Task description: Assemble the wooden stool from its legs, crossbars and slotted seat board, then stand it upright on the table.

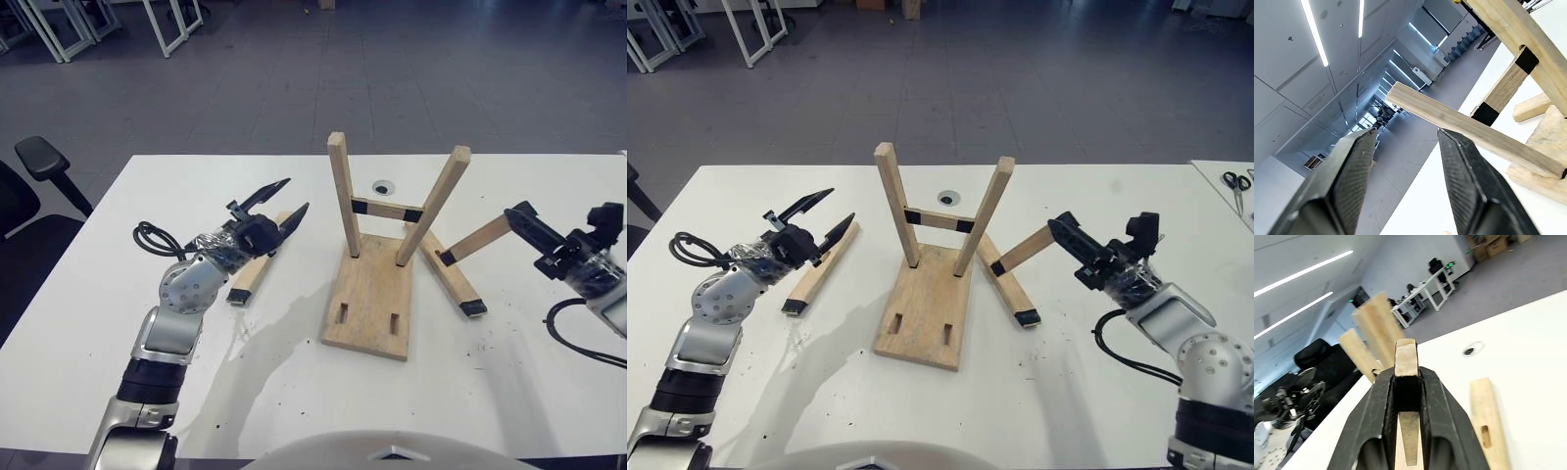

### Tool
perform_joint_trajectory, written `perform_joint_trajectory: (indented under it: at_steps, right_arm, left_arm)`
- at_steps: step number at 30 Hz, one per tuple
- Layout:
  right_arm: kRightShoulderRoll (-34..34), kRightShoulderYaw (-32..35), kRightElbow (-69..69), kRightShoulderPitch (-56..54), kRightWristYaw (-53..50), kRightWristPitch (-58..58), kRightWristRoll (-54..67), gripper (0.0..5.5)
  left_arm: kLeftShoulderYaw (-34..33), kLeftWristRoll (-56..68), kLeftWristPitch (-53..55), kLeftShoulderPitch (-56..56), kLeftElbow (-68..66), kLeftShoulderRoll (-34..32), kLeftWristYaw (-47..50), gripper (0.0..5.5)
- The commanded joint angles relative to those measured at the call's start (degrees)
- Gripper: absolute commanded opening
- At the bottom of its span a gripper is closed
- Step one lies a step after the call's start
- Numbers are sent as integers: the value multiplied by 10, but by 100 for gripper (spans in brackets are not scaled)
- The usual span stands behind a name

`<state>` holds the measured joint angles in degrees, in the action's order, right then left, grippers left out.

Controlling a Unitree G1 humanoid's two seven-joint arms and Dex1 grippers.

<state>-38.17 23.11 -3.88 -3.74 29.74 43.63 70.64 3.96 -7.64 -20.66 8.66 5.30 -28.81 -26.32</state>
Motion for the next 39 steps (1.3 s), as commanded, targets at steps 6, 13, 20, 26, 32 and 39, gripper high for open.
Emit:
perform_joint_trajectory:
  at_steps: [6,13,20,26,32,39]
  right_arm:
    - [54,-42,153,-96,32,-81,-159,42]
    - [89,-73,202,-118,36,-119,-257,42]
    - [90,-118,157,-79,12,-136,-346,42]
    - [55,-121,40,5,-92,-96,-434,42]
    - [55,-105,-36,40,-156,35,-432,42]
    - [59,-62,-102,-43,-199,69,-437,42]
  left_arm:
    - [13,-3,11,15,-18,4,-5,230]
    - [14,-4,16,11,-19,7,-1,230]
    - [11,-4,18,11,-19,7,1,230]
    - [7,-6,23,5,-16,7,7,230]
    - [9,-9,26,10,-20,10,12,230]
    - [13,-15,30,4,-13,18,17,230]
